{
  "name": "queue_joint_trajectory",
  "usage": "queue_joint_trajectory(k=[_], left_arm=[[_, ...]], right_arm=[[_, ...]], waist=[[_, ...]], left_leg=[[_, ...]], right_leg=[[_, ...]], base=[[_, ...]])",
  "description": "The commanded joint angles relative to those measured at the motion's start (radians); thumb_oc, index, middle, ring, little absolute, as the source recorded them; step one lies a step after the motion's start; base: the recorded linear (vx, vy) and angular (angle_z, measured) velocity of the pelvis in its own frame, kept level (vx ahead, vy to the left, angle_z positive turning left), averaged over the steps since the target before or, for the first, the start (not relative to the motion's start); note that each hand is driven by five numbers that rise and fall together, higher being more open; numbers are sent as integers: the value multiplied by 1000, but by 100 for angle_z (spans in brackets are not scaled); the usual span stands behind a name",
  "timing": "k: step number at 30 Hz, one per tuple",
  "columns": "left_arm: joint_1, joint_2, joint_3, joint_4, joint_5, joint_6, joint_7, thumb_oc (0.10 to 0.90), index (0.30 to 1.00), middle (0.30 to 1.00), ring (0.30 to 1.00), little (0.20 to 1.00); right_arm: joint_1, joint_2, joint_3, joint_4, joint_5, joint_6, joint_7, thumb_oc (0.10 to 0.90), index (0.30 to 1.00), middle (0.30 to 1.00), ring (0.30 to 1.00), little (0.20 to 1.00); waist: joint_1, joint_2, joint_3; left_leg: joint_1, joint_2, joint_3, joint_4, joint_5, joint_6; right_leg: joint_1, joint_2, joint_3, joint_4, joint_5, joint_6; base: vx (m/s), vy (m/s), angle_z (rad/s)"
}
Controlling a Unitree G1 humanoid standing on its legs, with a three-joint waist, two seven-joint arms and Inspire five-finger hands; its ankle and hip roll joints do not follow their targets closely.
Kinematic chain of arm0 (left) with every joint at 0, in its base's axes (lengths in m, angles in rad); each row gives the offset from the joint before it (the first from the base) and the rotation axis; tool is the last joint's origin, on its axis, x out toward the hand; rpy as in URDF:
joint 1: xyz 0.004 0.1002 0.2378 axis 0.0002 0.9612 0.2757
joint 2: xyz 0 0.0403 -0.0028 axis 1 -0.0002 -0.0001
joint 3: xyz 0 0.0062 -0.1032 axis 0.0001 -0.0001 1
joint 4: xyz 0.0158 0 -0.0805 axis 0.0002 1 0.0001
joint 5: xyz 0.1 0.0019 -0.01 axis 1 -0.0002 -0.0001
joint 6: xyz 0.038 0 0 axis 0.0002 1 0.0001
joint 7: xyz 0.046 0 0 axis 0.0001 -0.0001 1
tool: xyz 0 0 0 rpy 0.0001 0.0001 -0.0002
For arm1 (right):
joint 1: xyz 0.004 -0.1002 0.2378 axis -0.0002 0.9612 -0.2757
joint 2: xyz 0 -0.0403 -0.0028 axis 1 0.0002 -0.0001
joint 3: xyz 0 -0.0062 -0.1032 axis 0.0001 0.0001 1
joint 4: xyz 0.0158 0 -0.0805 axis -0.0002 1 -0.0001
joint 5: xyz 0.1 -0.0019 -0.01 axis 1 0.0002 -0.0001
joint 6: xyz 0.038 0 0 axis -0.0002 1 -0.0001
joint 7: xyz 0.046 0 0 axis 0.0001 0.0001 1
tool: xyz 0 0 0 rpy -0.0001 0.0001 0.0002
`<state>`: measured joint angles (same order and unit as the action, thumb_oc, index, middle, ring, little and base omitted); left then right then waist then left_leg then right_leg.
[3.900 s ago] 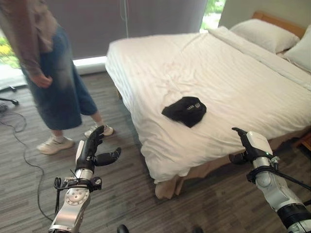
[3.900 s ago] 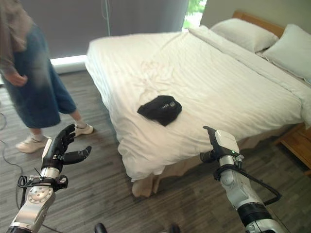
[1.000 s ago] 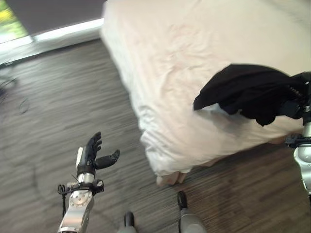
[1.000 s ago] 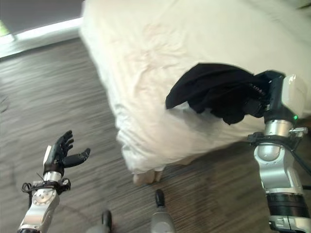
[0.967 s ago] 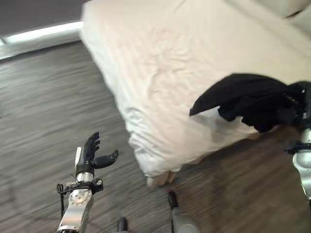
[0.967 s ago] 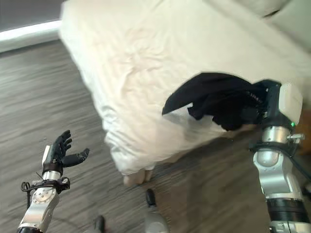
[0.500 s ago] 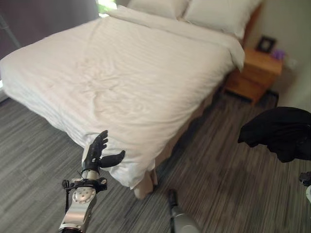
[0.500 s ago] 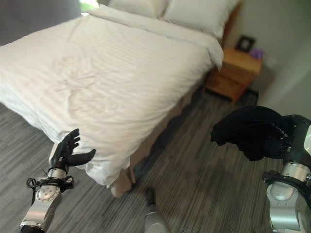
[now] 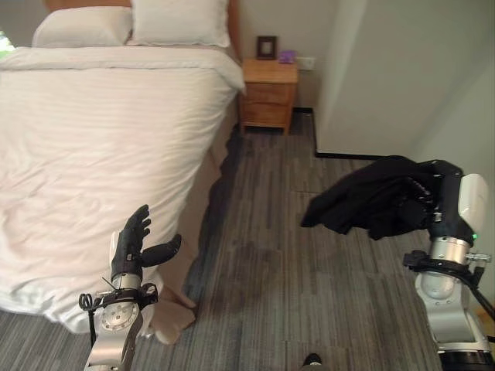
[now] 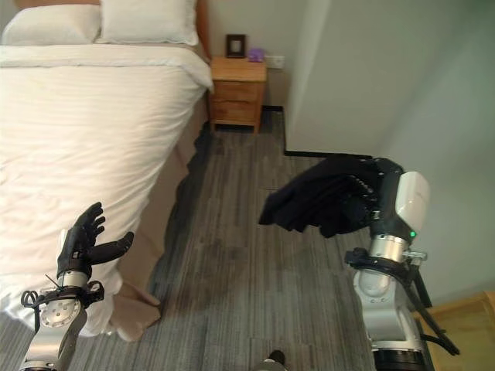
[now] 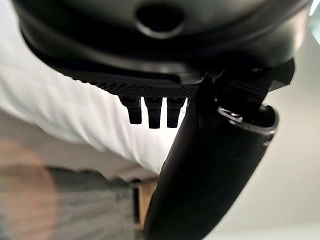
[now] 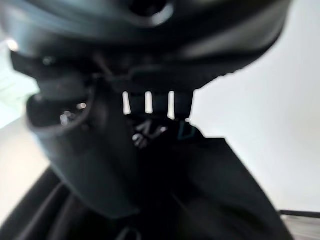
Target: Pick up bed clothes into laundry basket.
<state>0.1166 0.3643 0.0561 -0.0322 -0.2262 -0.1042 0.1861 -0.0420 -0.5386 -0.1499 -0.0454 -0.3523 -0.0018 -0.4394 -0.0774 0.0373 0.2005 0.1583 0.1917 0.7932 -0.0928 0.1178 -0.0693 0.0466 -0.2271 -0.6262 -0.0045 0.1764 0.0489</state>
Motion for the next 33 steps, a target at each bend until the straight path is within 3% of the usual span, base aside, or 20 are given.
queue_joint_trajectory(k=[1, 4, 5, 6, 10, 11, 12, 13, 15, 16, 17, 19, 21, 24, 25, 28, 30, 31, 33], left_arm=[[-77, 126, 43, -178, 82, -136, 34, 800, 900, 900, 900, 900], [-180, 133, 3, -159, 106, -137, 62, 800, 900, 900, 900, 900], [-184, 133, 1, -154, 106, -139, 64, 800, 900, 900, 900, 900], [-255, 128, -30, -141, 108, -133, 82, 800, 900, 900, 900, 900], [-366, 113, -87, -134, 94, -135, 100, 800, 900, 900, 900, 900], [-389, 109, -104, -130, 85, -136, 111, 800, 900, 900, 900, 900], [-411, 97, -125, -127, 76, -133, 125, 800, 900, 900, 900, 900], [-439, 82, -154, -125, 65, -139, 140, 800, 900, 900, 900, 900], [-467, 63, -193, -127, 55, -143, 149, 800, 900, 900, 900, 900], [-470, 62, -195, -124, 55, -144, 150, 800, 900, 900, 900, 900], [-510, 30, -253, -110, 54, -142, 147, 800, 900, 900, 900, 900], [-572, -2, -307, -88, 55, -140, 156, 800, 900, 900, 900, 900], [-646, -23, -357, -53, 48, -135, 170, 800, 900, 900, 900, 900], [-710, -42, -408, 0, 50, -135, 188, 800, 900, 900, 900, 900], [-681, -36, -406, 2, 64, -134, 199, 800, 900, 900, 900, 900], [-669, -49, -430, -4, 60, -134, 190, 800, 900, 900, 900, 900], [-671, -53, -420, 15, 89, -120, 197, 800, 900, 900, 900, 900], [-641, -42, -411, 29, 129, -99, 200, 800, 900, 900, 900, 900], [-611, -41, -408, 41, 141, -88, 203, 800, 900, 900, 900, 900]], right_arm=[[-18, -18, -10, -118, -55, -106, -18, 400, 300, 300, 300, 300], [28, -18, 21, -132, -47, -118, 16, 400, 300, 300, 300, 300], [29, -19, 19, -133, -47, -118, 17, 400, 300, 300, 300, 300], [51, -12, 39, -135, -32, -125, 27, 400, 300, 300, 300, 300], [81, -23, 65, -139, -18, -137, 37, 400, 300, 300, 300, 300], [79, -26, 78, -139, -17, -141, 36, 400, 300, 300, 300, 300], [67, -28, 99, -138, -18, -141, 35, 400, 300, 300, 300, 300], [64, -41, 131, -138, -17, -152, 34, 400, 300, 300, 300, 300], [59, -56, 163, -124, -11, -155, 41, 400, 300, 300, 300, 300], [60, -56, 162, -123, -11, -155, 40, 400, 300, 300, 300, 300], [72, -70, 173, -118, -12, -156, 47, 400, 300, 300, 300, 300], [80, -86, 177, -114, -16, -159, 40, 400, 300, 300, 300, 300], [71, -102, 187, -104, -23, -157, 33, 400, 300, 300, 300, 300], [46, -121, 208, -65, -34, -155, 20, 400, 300, 300, 300, 300], [22, -136, 213, -45, -66, -150, -11, 400, 300, 300, 300, 300], [51, -159, 182, -25, -94, -121, 3, 400, 300, 300, 300, 300], [59, -144, 177, -27, -84, -123, 1, 400, 300, 300, 300, 300], [70, -138, 159, -31, -83, -123, 0, 400, 300, 300, 300, 300], [72, -135, 156, -35, -84, -121, -8, 400, 300, 300, 300, 300]], waist=[[2, -25, -121], [-44, 2, -116], [-42, 5, -114], [-75, 20, -104], [-125, 38, -71], [-128, 43, -60], [-122, 48, -45], [-120, 52, -27], [-114, 51, -21], [-116, 51, -21], [-120, 45, -15], [-125, 29, -10], [-123, 16, -7], [-106, 22, -14], [-93, 38, -15], [-98, 43, -25], [-93, 30, -31], [-105, 24, -35], [-99, 19, -38]], left_leg=[[25, 53, 99, 21, -105, 9], [30, 107, 120, 51, -57, -29], [31, 113, 121, 53, -55, -33], [30, 140, 144, 91, -39, -55], [-9, 250, 166, 301, -29, -106], [-13, 282, 147, 366, 6, -135], [-20, 303, 78, 432, 48, -164], [-39, 291, -98, 502, 38, -146], [-83, 217, -337, 573, -12, -94], [-90, 217, -342, 580, -16, -92], [-134, 157, -489, 641, -32, -48], [-182, 104, -597, 668, -66, -33], [-220, 35, -679, 604, -155, -22], [-206, -76, -773, 309, -225, -11], [-196, -99, -804, 156, -188, -13], [-152, -113, -802, 96, -182, -7], [-135, -136, -786, 72, -182, 6], [-116, -129, -735, 37, -168, 13], [-91, -129, -707, 12, -174, 22]], right_leg=[[157, -148, -65, -16, -83, 139], [167, -76, -32, -73, -166, 98], [168, -71, -30, -72, -170, 95], [166, -45, -10, -77, -198, 79], [164, 17, 46, -83, -284, 36], [166, 35, 73, -83, -306, 25], [164, 57, 115, -83, -323, 10], [155, 82, 183, -83, -344, -13], [141, 91, 269, -83, -339, -19], [140, 90, 267, -83, -340, -18], [128, 97, 324, -83, -322, -20], [118, 96, 386, -83, -312, -13], [113, 96, 453, -83, -302, 9], [101, 107, 560, -83, -297, 37], [101, 119, 577, -83, -303, 41], [111, 124, 614, -83, -305, 45], [101, 110, 656, -81, -288, 44], [93, 108, 687, -71, -286, 45], [92, 99, 702, -69, -293, 49]], base=[[-79, -287, -100], [-61, -278, -32], [-60, -293, -33], [-50, -279, -45], [-10, -314, -55], [108, -187, -88], [137, -216, -120], [111, -143, -154], [60, -38, -189], [46, 16, -208], [67, 24, -154], [117, 38, -141], [152, 103, -109], [211, 202, -148], [156, 155, -114], [222, 154, -170], [209, 182, -91], [183, 80, -101], [181, 91, -114]])
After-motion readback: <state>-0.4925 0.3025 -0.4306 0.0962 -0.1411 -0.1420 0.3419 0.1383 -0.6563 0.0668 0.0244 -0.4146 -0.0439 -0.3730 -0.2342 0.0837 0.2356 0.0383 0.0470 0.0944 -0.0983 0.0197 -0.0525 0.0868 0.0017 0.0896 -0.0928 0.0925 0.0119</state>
